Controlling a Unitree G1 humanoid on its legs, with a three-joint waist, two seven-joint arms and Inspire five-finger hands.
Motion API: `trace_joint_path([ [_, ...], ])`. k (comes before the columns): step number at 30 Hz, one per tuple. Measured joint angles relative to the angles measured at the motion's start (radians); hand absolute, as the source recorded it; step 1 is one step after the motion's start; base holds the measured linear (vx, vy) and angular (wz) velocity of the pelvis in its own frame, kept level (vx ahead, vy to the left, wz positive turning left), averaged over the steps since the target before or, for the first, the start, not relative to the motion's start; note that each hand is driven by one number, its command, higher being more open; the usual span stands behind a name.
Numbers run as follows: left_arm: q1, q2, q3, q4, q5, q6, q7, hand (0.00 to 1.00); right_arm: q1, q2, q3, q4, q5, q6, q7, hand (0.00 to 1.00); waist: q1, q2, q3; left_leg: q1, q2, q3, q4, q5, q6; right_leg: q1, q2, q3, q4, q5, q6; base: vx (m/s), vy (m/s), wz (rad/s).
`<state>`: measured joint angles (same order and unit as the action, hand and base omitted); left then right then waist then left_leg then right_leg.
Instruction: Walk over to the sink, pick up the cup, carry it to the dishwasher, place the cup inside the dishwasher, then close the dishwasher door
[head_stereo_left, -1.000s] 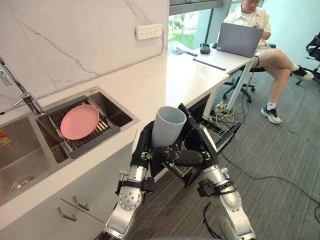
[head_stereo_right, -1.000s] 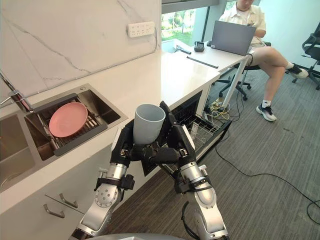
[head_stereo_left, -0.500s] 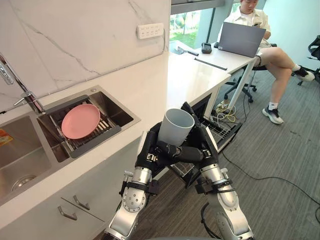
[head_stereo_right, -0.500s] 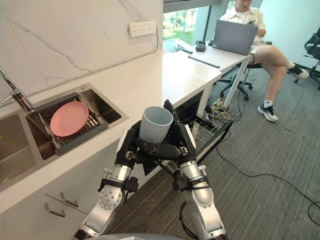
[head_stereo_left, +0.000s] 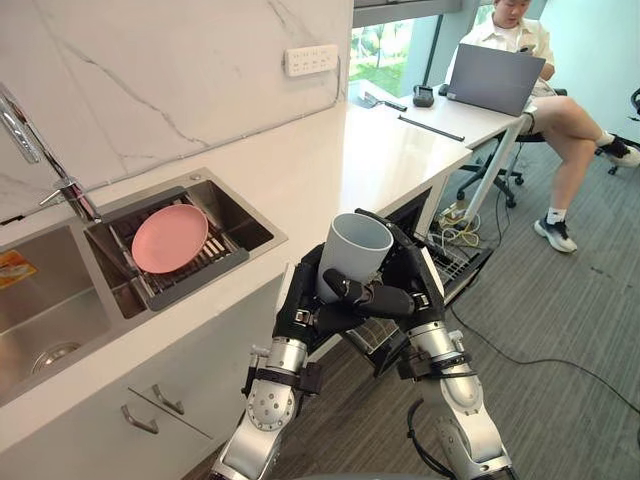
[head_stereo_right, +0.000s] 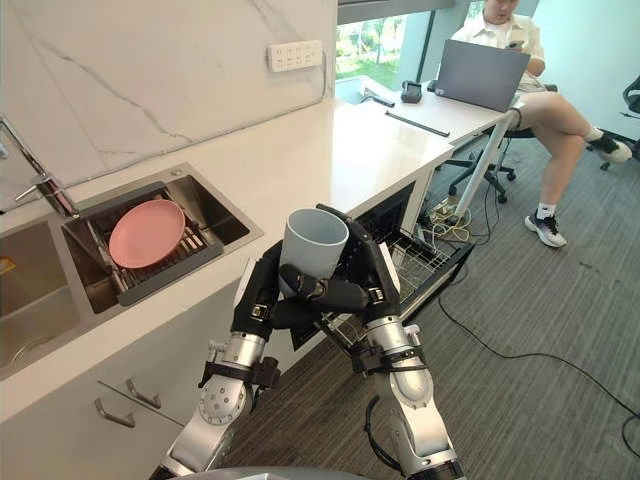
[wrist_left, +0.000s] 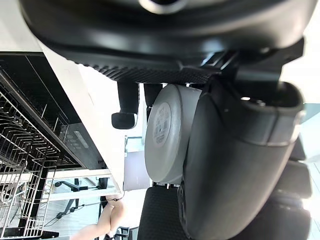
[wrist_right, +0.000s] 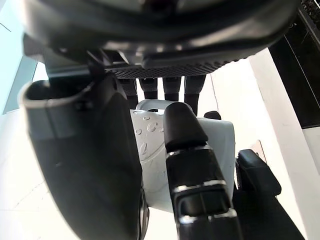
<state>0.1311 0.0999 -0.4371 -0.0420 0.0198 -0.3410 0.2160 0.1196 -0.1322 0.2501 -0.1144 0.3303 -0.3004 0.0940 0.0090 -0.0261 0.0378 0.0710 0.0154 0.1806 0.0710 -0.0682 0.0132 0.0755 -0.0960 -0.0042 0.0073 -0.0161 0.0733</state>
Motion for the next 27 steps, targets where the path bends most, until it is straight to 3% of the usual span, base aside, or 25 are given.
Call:
trace_joint_path([
  [13,0.008,0.012,0.027,0.001,0.000,-0.056,-0.033,1.00,-0.033,-0.005,-0.031,0.002,0.003,0.000,0.042,0.00,0.002,-0.006,-0.003,0.003,-0.003,-0.001,-0.023,0.015,0.001,0.000,-0.003,-0.002,0.000,0.010,0.006,-0.01,-0.001,0.00],
  [27,0.047,0.009,0.084,0.014,-0.081,-0.094,-0.220,1.00,-0.033,-0.027,-0.091,0.000,0.003,0.007,0.140,0.00,0.001,-0.005,-0.002,0.007,-0.011,-0.005,-0.061,0.033,0.002,-0.009,-0.006,-0.007,-0.009,0.011,0.008,-0.01,-0.001,0.00],
])
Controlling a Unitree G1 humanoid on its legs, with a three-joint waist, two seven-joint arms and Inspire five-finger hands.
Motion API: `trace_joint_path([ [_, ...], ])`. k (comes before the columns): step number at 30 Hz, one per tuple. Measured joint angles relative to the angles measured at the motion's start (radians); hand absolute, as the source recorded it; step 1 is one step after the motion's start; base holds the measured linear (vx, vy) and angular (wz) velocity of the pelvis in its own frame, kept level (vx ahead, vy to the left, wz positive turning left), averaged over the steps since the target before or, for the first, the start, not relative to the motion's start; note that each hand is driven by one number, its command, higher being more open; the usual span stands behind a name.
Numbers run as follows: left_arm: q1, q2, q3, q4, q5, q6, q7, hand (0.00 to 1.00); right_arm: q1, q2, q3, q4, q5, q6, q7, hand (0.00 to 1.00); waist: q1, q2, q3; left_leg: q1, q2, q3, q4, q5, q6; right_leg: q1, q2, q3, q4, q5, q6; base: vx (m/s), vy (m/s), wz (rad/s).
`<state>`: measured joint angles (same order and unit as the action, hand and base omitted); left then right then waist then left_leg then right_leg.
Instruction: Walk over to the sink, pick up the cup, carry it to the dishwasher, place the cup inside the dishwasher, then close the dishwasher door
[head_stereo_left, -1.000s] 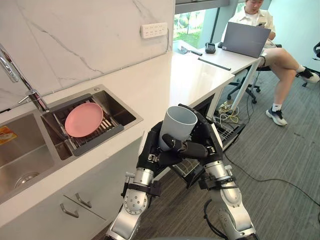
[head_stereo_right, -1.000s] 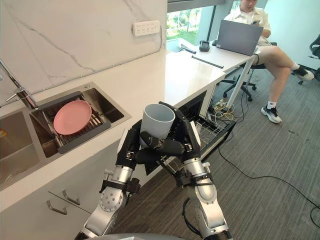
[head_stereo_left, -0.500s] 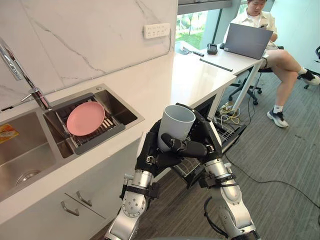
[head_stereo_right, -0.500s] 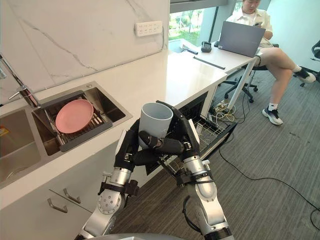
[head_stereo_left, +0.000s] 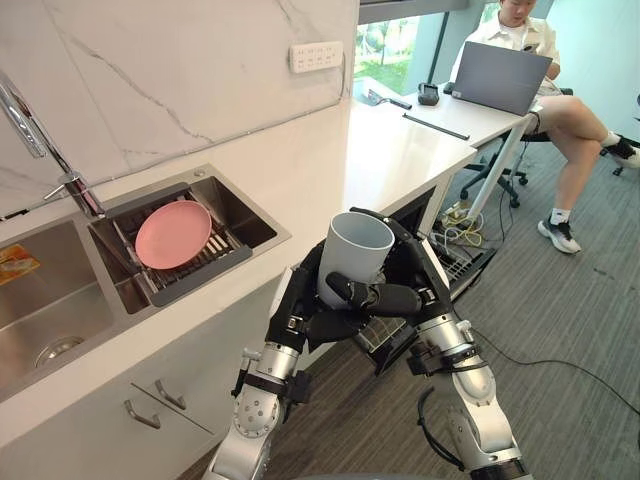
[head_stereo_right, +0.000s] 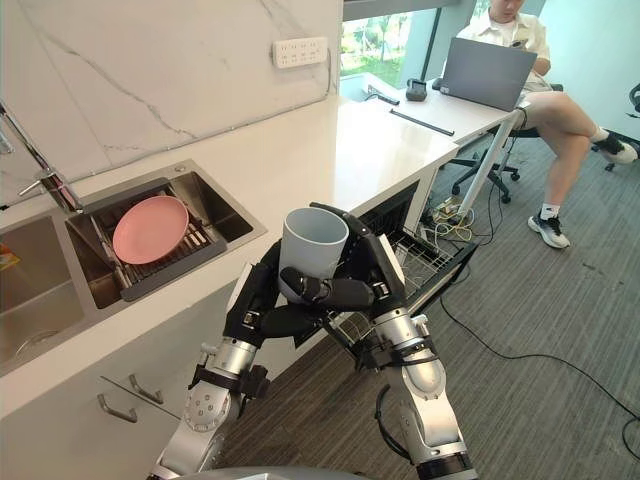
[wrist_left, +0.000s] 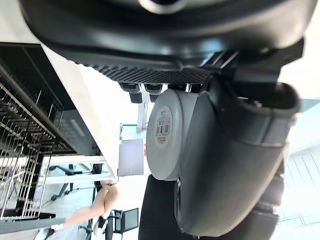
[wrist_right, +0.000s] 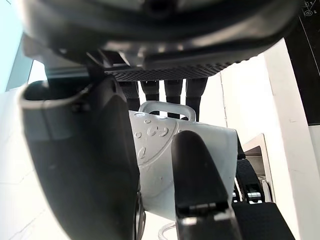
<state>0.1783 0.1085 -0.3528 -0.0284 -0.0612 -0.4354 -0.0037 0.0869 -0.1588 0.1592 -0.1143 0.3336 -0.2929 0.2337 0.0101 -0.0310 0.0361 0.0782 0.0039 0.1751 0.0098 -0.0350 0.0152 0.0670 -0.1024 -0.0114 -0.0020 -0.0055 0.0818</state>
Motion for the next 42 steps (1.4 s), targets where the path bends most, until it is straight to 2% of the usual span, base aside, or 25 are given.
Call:
trace_joint_path([
  [12,0.025,-0.011,0.049,0.041,-0.146,-0.006,-0.148,1.00,0.000,-0.004,-0.038,-0.002,0.000,0.000,0.008,0.00,-0.007,0.013,0.015,-0.001,-0.003,-0.004,-0.006,-0.001,-0.001,0.000,-0.003,-0.005,-0.009,-0.001,0.001,0.00,0.000,0.00],
  [16,0.087,-0.010,0.180,0.113,-0.216,0.013,-0.144,1.00,-0.007,0.017,-0.229,-0.023,0.042,-0.016,-0.037,0.00,-0.008,0.013,0.015,-0.001,-0.004,-0.005,-0.008,-0.002,-0.001,0.000,-0.003,-0.007,-0.015,-0.001,0.001,0.00,0.000,0.00],
  [19,0.122,0.010,0.250,0.123,-0.270,0.023,-0.140,1.00,-0.007,0.008,-0.319,-0.023,0.068,-0.027,-0.069,0.00,-0.011,0.013,0.015,-0.002,-0.004,-0.004,-0.008,-0.003,-0.001,0.000,-0.003,-0.007,-0.018,-0.001,0.001,0.00,0.000,0.00],
  [21,0.124,0.011,0.264,0.121,-0.293,0.023,-0.148,1.00,-0.007,0.000,-0.332,-0.023,0.067,-0.027,-0.075,0.00,-0.011,0.013,0.015,-0.002,-0.004,-0.004,-0.008,-0.003,0.000,0.000,-0.003,-0.007,-0.019,-0.001,0.001,0.00,0.000,0.00],
  [23,0.124,0.008,0.265,0.111,-0.312,0.024,-0.159,1.00,-0.007,-0.001,-0.330,-0.023,0.066,-0.027,-0.074,0.00,-0.012,0.013,0.015,-0.003,-0.003,-0.004,-0.007,-0.004,0.000,0.001,-0.004,-0.007,-0.019,-0.001,0.001,0.00,0.000,0.00],
  [27,0.124,0.000,0.265,0.096,-0.349,0.027,-0.238,1.00,-0.006,-0.001,-0.328,-0.023,0.066,-0.027,-0.045,0.00,-0.011,0.013,0.015,-0.007,0.001,-0.008,-0.001,-0.005,0.001,0.001,-0.005,-0.011,-0.019,-0.001,0.001,-0.01,-0.010,0.02],
  [32,0.127,0.003,0.255,0.100,-0.392,0.078,-0.329,1.00,-0.005,-0.001,-0.329,-0.023,0.066,-0.027,-0.029,0.00,-0.012,0.013,0.015,-0.008,0.001,-0.008,0.001,-0.007,0.001,0.001,-0.004,-0.011,-0.019,-0.001,0.001,0.00,0.000,0.00],
  [36,0.127,0.012,0.203,0.157,-0.369,0.088,-0.347,1.00,-0.004,-0.004,-0.329,-0.023,0.066,-0.026,0.000,0.00,-0.016,0.013,0.015,-0.009,0.001,-0.006,0.001,-0.009,0.001,-0.001,-0.004,-0.009,-0.020,-0.001,0.002,0.00,0.000,-0.01],
  [42,0.127,0.033,0.128,0.351,-0.251,0.115,-0.343,1.00,0.013,-0.013,-0.321,0.014,0.067,-0.023,0.030,0.00,-0.031,0.013,0.015,-0.011,0.003,0.009,0.000,-0.010,0.001,-0.011,-0.004,0.004,-0.022,-0.001,0.002,0.00,0.000,-0.07],
])
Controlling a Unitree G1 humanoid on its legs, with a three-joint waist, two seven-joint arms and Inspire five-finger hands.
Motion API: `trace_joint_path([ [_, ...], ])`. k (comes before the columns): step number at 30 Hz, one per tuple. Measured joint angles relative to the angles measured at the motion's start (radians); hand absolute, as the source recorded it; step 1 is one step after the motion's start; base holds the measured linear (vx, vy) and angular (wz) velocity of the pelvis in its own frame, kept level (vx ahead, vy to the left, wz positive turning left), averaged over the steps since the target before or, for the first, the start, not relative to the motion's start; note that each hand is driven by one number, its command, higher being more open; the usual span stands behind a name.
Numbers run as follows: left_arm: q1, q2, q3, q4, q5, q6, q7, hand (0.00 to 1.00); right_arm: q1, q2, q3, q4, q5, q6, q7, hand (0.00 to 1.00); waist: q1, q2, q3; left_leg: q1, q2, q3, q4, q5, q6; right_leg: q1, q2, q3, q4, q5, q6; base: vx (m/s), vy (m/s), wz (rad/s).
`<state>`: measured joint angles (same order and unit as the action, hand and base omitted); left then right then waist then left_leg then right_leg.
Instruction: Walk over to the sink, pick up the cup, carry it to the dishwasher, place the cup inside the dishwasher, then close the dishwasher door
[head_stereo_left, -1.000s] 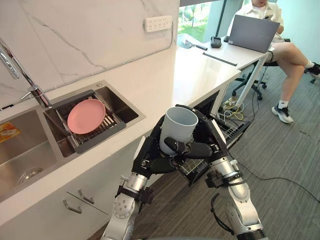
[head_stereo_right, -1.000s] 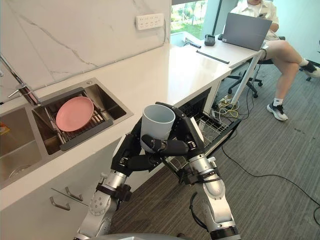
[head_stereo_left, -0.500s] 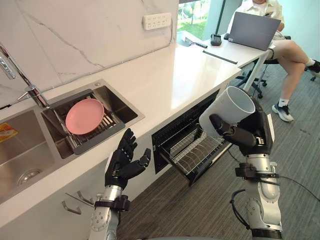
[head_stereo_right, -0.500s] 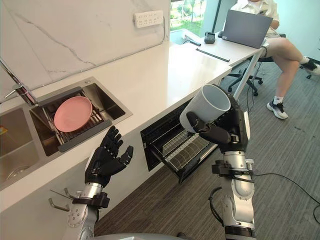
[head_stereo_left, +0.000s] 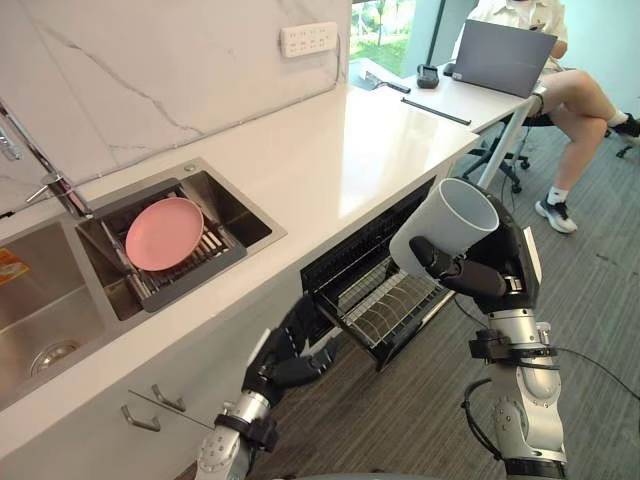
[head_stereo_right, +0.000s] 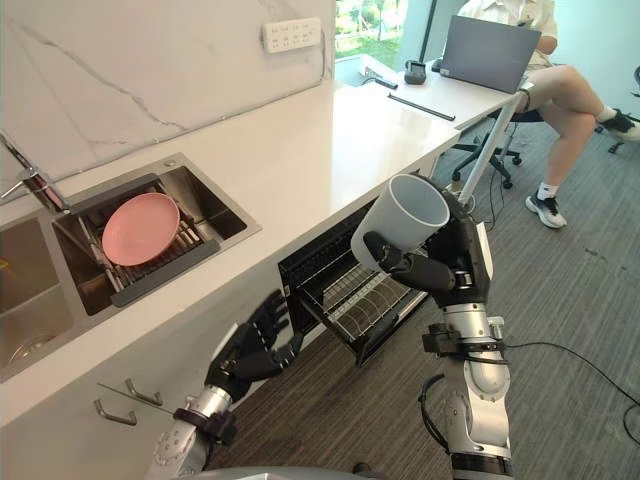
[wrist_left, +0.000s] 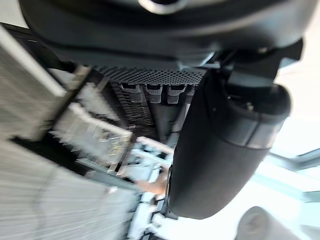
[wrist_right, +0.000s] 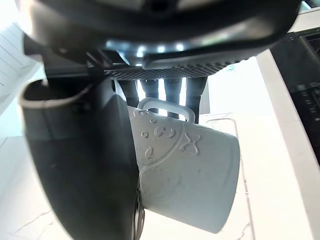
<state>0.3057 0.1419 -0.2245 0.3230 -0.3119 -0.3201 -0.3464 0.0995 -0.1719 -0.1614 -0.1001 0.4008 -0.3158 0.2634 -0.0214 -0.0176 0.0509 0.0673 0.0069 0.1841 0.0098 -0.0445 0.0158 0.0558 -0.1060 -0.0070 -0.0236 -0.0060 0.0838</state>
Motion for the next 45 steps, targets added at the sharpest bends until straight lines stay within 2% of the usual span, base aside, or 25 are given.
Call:
trace_joint_path([
  [7,-0.002,0.014,0.011,0.236,0.038,0.021,0.072,1.00,0.042,0.000,0.024,0.135,-0.003,0.025,0.008,0.00,-0.007,0.004,-0.002,0.001,-0.001,0.001,0.002,0.001,0.000,0.000,-0.001,0.001,0.000,0.001,0.001,0.00,0.000,0.00],
  [11,-0.001,0.010,0.093,0.403,0.078,0.020,0.131,1.00,0.056,0.001,0.032,0.180,-0.014,0.030,0.009,0.00,-0.005,0.005,-0.003,0.004,-0.001,0.000,0.003,0.002,0.000,0.004,-0.001,0.000,0.000,0.002,0.003,0.00,0.000,0.00],
  [14,0.003,0.009,0.159,0.467,0.080,0.018,0.157,1.00,0.062,0.001,0.031,0.202,-0.034,0.030,0.013,0.00,-0.003,0.005,-0.003,0.007,-0.003,-0.004,0.003,0.004,0.000,0.011,-0.002,-0.004,0.000,0.003,0.003,0.00,0.000,0.03],
  [18,0.012,0.007,0.193,0.480,0.096,0.000,0.179,1.00,0.067,0.001,0.031,0.216,-0.056,0.033,0.014,0.00,0.004,0.005,-0.003,0.014,-0.005,-0.008,0.002,0.006,0.001,0.019,-0.004,-0.008,0.000,0.003,0.003,0.00,-0.001,0.03],
  [24,0.010,-0.004,0.224,0.518,0.103,-0.016,0.190,1.00,0.067,-0.005,0.031,0.267,-0.181,0.041,0.021,0.00,0.006,0.002,-0.001,0.026,-0.008,-0.021,-0.003,0.014,0.001,0.032,-0.005,-0.020,0.000,0.003,0.004,-0.03,-0.011,0.06],
  [31,-0.006,0.000,0.258,0.587,0.102,-0.020,0.189,1.00,0.022,-0.087,0.049,0.389,-0.275,0.090,0.023,0.00,0.025,-0.005,0.022,0.039,-0.011,-0.029,-0.009,0.019,0.000,0.045,-0.005,-0.030,-0.002,0.003,0.004,-0.04,-0.013,0.03],
  [36,-0.006,0.019,0.259,0.604,0.108,-0.012,0.186,1.00,-0.085,-0.141,0.064,0.495,-0.357,0.116,-0.014,0.00,0.038,-0.018,0.064,0.009,-0.010,-0.050,0.017,0.015,0.000,0.037,-0.009,-0.055,0.001,0.001,0.004,-0.03,-0.018,0.13],
  [39,-0.025,0.035,0.259,0.601,0.108,0.002,0.173,1.00,-0.183,-0.190,0.091,0.576,-0.402,0.120,-0.066,0.00,0.062,-0.024,0.101,-0.073,-0.005,-0.063,0.103,-0.011,0.001,-0.004,-0.006,-0.065,0.011,0.009,0.004,-0.05,-0.005,0.13],
  [42,-0.062,0.046,0.269,0.586,0.102,0.013,0.160,1.00,-0.305,-0.223,0.109,0.638,-0.405,0.121,-0.110,0.00,0.087,-0.037,0.169,-0.170,0.013,-0.079,0.190,-0.035,0.001,-0.051,0.004,-0.076,0.010,0.028,0.001,-0.09,-0.005,0.13],
  [45,-0.116,0.053,0.265,0.566,0.094,0.016,0.147,1.00,-0.463,-0.266,0.122,0.710,-0.410,0.121,-0.139,0.00,0.097,-0.036,0.244,-0.261,0.021,-0.086,0.248,-0.043,0.003,-0.110,0.008,-0.080,0.008,0.052,0.001,-0.11,0.015,0.06],
])
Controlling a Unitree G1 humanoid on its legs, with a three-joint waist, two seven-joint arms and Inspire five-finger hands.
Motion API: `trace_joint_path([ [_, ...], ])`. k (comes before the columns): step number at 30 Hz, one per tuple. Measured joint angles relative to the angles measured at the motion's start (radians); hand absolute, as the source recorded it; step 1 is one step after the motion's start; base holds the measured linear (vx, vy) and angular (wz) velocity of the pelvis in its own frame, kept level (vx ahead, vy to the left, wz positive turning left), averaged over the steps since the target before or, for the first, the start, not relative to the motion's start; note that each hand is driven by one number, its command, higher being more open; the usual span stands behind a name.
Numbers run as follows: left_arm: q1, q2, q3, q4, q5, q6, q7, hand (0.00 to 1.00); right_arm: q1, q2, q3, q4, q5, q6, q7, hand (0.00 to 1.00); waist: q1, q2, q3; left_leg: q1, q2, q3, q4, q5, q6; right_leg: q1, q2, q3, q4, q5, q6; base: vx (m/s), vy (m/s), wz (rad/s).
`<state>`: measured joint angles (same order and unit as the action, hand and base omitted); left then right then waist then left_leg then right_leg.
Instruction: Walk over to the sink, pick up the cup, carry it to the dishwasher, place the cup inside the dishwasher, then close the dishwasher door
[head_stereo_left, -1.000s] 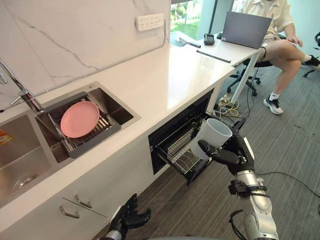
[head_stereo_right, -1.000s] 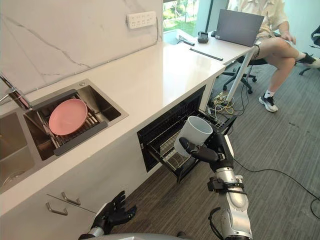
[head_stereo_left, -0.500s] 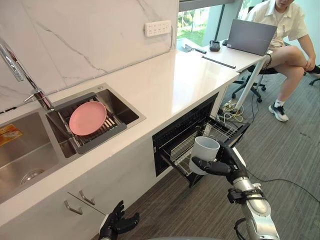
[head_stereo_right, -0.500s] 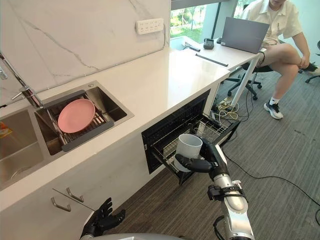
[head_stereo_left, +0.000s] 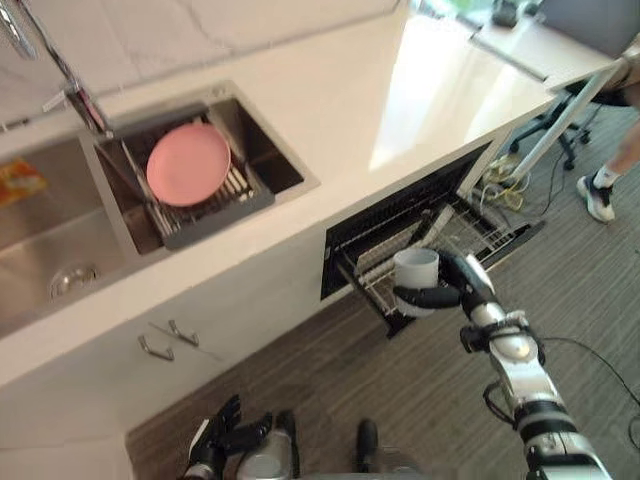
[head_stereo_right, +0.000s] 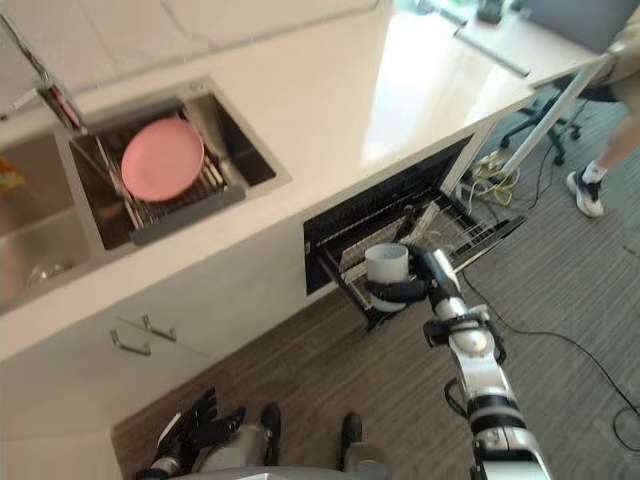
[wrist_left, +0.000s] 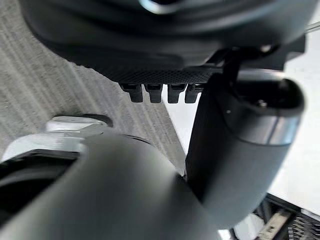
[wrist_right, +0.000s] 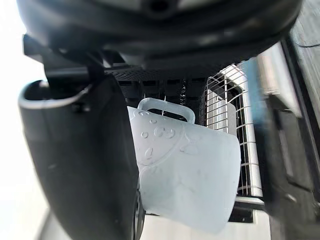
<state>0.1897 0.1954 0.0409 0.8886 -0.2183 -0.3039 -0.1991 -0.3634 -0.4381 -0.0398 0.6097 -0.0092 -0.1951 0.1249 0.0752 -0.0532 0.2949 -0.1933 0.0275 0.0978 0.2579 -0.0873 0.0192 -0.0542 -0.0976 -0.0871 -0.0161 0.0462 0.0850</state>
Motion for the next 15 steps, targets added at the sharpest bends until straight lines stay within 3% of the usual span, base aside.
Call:
trace_joint_path([
  [8,-0.087,0.002,-0.021,-0.054,-0.079,0.003,0.006,1.00,-0.250,-0.125,0.073,0.100,-0.039,0.000,-0.037,0.00,0.029,0.016,0.127,-0.132,0.006,0.005,0.054,-0.002,0.011,-0.111,0.003,0.005,0.015,0.033,-0.001,-0.06,0.027,-0.03],
  [15,-0.129,-0.009,-0.064,-0.091,-0.133,0.002,0.013,1.00,-0.426,-0.203,0.139,0.197,-0.118,0.041,-0.051,0.00,0.048,0.062,0.176,-0.217,0.008,0.012,0.085,0.001,0.022,-0.205,0.001,0.003,0.054,0.043,-0.006,-0.05,0.021,-0.04],
])
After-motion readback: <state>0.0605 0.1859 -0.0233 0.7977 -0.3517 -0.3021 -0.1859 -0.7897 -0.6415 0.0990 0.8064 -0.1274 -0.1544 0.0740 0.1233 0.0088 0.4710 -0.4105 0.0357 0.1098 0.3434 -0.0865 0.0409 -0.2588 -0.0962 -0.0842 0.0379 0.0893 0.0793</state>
